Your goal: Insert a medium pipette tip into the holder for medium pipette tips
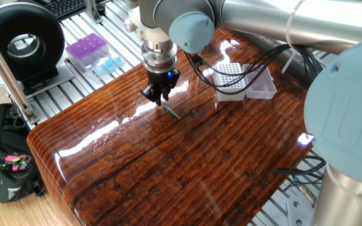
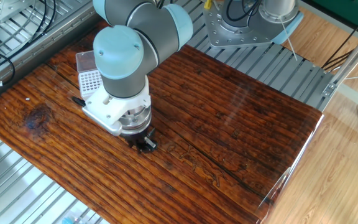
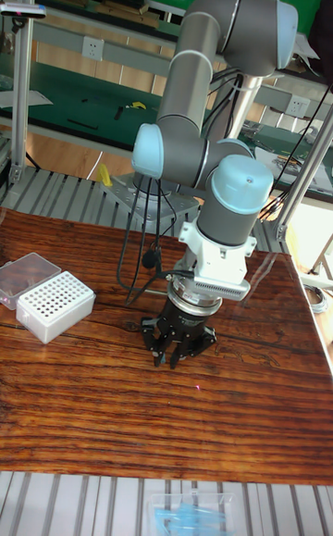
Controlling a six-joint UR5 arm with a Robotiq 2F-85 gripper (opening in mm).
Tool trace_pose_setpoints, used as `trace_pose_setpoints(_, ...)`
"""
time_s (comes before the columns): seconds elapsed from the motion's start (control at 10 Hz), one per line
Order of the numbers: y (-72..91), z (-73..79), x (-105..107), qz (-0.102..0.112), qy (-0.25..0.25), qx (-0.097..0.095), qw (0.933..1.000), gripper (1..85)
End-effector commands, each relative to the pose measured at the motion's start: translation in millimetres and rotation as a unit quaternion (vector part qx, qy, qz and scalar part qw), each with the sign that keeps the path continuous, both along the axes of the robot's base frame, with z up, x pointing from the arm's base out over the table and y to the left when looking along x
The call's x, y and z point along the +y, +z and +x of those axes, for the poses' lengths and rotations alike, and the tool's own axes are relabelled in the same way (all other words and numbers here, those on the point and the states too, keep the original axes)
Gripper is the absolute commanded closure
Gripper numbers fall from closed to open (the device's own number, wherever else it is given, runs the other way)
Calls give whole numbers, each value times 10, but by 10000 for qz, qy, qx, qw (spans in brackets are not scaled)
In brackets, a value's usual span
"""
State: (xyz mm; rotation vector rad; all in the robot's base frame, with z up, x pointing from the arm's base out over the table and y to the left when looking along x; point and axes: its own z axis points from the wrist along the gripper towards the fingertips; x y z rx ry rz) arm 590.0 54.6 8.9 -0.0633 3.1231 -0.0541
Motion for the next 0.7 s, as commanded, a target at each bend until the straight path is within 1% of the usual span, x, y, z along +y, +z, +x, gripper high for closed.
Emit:
trace_pose_setpoints(0.0,-16,-78,-13,-23,-47,92,9999,550)
trace_pose_setpoints(0.1,-15,-104,-37,-61,-89,144,9998,553)
trace_pose_setpoints(0.2,-16,-120,-29,-46,-113,174,9998,560)
trace_pose_setpoints(0.6,-18,-97,2,69,-111,167,9998,573)
